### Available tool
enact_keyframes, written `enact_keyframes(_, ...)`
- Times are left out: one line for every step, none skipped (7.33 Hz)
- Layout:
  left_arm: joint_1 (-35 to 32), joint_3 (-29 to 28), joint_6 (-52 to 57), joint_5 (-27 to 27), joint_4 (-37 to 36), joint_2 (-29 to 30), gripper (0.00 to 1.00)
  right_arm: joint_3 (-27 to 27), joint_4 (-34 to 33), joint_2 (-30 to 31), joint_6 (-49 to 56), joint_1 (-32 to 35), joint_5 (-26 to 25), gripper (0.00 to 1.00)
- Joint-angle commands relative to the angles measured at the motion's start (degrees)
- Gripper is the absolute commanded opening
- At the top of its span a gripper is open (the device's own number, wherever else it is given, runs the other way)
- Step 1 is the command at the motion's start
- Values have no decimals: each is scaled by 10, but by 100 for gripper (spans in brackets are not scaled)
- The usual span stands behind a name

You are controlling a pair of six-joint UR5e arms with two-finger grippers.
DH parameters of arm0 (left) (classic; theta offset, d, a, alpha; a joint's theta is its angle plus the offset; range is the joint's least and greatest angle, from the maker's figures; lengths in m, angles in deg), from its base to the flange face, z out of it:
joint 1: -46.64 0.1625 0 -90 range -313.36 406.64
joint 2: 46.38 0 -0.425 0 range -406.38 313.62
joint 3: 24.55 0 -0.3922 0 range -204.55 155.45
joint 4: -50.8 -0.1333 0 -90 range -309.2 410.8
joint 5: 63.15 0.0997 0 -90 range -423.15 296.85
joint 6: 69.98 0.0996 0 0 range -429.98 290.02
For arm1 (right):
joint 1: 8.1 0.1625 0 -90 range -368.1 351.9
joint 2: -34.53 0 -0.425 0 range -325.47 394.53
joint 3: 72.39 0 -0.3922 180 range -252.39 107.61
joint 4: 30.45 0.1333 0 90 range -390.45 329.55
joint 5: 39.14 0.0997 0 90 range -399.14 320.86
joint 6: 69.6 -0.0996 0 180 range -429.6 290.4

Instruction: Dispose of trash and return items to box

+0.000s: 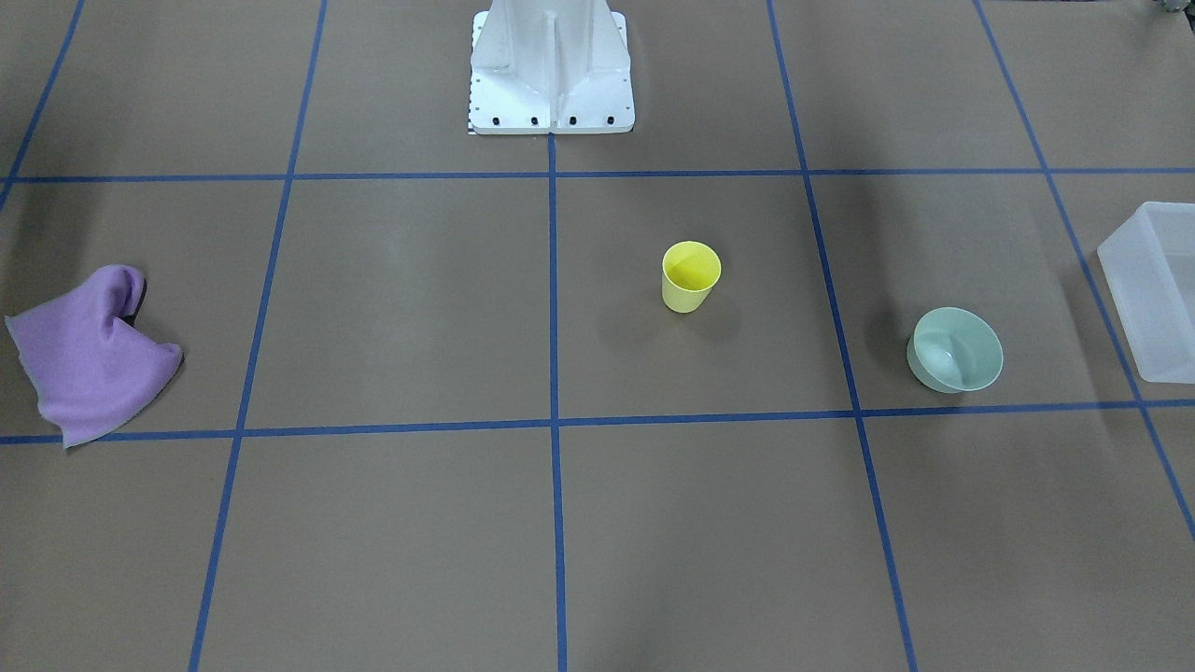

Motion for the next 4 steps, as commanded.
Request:
enact_keyframes(3, 18, -55, -4, -1, 6, 99, 3, 0, -2, -1, -1, -5, 100)
enact_keyframes(29, 29, -107, -21, -1, 8, 99, 3, 0, -2, -2, -1, -3, 100)
enact_keyframes(61, 40, -179, -25, 4, 23, 99, 3, -1, -3, -2, -1, 1, 100)
enact_keyframes(98, 40, -239, -24, 31, 29, 99, 3, -4, -3, -2, -1, 2, 100)
